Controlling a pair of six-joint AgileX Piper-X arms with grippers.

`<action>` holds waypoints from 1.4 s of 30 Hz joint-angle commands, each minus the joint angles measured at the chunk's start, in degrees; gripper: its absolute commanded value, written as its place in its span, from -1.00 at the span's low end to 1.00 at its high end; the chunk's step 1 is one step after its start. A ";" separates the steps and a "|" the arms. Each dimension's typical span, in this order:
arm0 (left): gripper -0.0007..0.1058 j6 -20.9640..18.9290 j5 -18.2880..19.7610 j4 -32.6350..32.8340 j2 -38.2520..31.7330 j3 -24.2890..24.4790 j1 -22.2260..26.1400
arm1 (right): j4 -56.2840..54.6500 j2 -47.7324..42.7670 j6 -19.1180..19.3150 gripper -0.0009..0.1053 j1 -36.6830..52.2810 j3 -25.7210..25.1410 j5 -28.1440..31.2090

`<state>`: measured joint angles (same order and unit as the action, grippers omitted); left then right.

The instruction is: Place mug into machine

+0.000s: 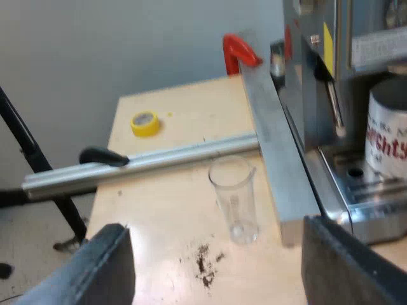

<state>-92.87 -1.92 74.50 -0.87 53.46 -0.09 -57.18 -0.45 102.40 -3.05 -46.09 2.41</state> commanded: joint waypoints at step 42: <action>0.12 -4.11 -2.64 -11.83 -7.84 -22.09 -0.01 | -2.10 -2.49 0.27 -0.06 -0.08 15.71 -1.07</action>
<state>-96.91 -3.46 62.93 -0.76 31.28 -0.09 -59.62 -0.34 102.40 -3.05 -29.93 1.18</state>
